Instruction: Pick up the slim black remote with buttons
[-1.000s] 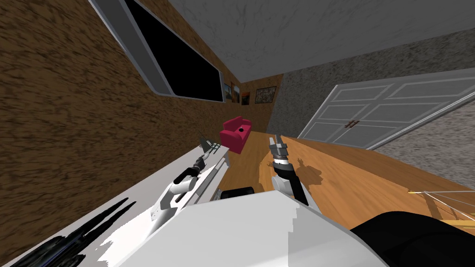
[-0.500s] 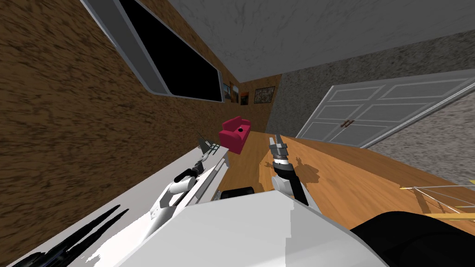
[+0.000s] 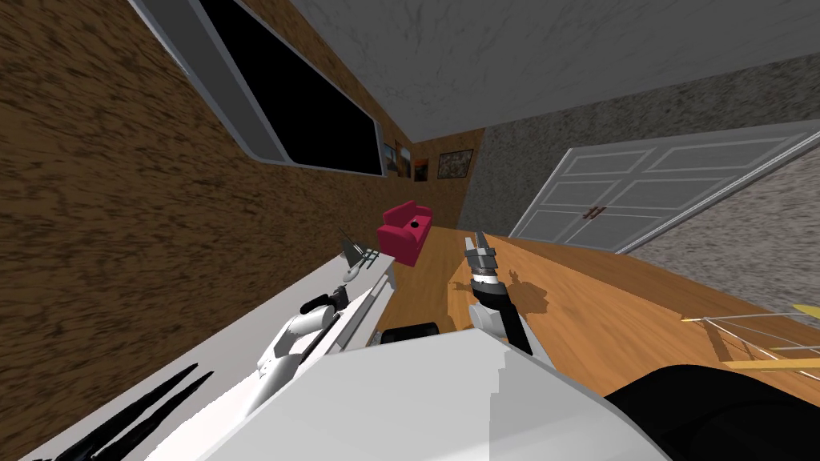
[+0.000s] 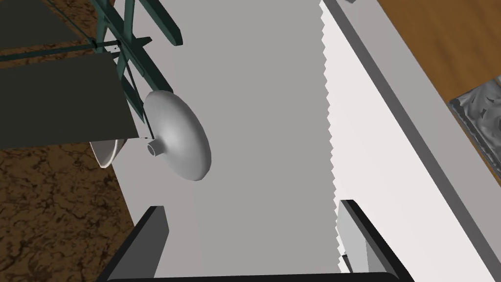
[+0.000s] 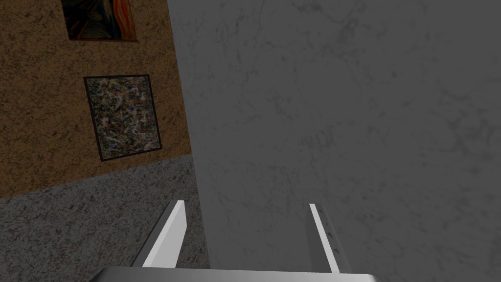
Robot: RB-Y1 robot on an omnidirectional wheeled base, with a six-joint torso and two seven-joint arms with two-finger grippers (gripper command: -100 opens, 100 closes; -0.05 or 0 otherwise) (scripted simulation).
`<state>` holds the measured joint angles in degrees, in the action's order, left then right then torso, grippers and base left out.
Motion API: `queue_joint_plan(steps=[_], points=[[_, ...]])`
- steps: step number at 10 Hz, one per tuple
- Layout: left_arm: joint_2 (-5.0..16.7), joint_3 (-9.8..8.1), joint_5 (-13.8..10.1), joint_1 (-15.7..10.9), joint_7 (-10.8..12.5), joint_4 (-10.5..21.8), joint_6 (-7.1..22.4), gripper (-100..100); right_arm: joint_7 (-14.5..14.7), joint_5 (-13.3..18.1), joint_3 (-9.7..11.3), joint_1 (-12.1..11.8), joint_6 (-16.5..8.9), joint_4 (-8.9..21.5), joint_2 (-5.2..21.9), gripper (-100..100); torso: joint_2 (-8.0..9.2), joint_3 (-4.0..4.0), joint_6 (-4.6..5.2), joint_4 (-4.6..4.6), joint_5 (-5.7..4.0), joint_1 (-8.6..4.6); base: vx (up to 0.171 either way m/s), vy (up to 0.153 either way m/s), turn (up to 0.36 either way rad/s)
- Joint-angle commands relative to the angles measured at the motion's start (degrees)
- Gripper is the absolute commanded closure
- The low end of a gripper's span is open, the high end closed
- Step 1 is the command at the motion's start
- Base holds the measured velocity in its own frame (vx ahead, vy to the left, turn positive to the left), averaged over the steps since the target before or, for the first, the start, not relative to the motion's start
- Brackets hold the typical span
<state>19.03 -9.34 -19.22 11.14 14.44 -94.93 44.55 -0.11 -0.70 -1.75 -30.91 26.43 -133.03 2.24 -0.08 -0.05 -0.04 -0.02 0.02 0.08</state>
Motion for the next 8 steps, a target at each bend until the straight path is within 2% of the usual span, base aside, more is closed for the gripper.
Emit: queue_joint_plan(steps=[1, 2, 3, 4, 5, 6, 7, 8], points=[[0.1, -0.49, -0.2, -0.5, 0.5, 1.1, 2.3, -100, 0.0, 0.0, 0.0, 0.0, 0.0, 0.0, 0.0, 0, 0.00, 0.00, 0.00, 0.00, 0.00, 0.00, 0.015, 0.021, -0.014], [0.4, -1.49, -0.7, -1.0, 1.4, 3.2, 4.2, -100, 0.0, 0.0, 0.0, 0.0, 0.0, 0.0, 0.0, 0, 0.02, 0.01, 0.00, 0.00, 0.00, -0.03, 0.015, 0.029, -0.026], [0.4, -1.49, -0.7, -1.0, 1.4, 3.2, 5.0, -100, 0.0, 0.0, 0.0, 0.0, 0.0, 0.0, 0.0, 0, 0.02, 0.01, 0.00, 0.00, 0.00, 0.01, 0.012, 0.027, -0.010], [0.7, -2.53, -1.2, -1.5, 2.3, 5.3, 6.9, -100, 0.0, 0.0, 0.0, 0.0, 0.0, 0.0, 0.0, 0, 0.03, 0.02, 0.00, 0.01, 0.00, 0.00, 0.013, 0.032, -0.018], [0.7, -2.53, -1.2, -1.5, 2.3, 5.3, 7.5, -100, 0.0, 0.0, 0.0, 0.0, 0.0, 0.0, 0.0, 0, 0.03, 0.02, 0.00, 0.01, 0.01, 0.02, 0.008, 0.027, -0.011], [1.0, -3.61, -1.7, -2.0, 3.2, 7.4, 9.1, -100, 0.0, 0.0, 0.0, 0.0, 0.0, 0.0, 0.0, 0, 0.05, 0.03, 0.00, 0.01, 0.00, 0.00, 0.013, 0.033, -0.011], [1.0, -3.61, -1.7, -2.0, 3.2, 7.4, 10.0, -100, 0.0, 0.0, 0.0, 0.0, 0.0, 0.0, 0.0, 0, 0.04, 0.02, 0.00, 0.01, 0.00, 0.02, 0.009, 0.024, -0.011], [1.3, -4.70, -2.1, -2.4, 4.1, 9.4, 11.9, -100, 0.0, 0.0, 0.0, 0.0, 0.0, 0.0, 0.0, 0, 0.05, 0.03, 0.00, 0.01, 0.00, -0.02, -0.004, 0.010, -0.023]])
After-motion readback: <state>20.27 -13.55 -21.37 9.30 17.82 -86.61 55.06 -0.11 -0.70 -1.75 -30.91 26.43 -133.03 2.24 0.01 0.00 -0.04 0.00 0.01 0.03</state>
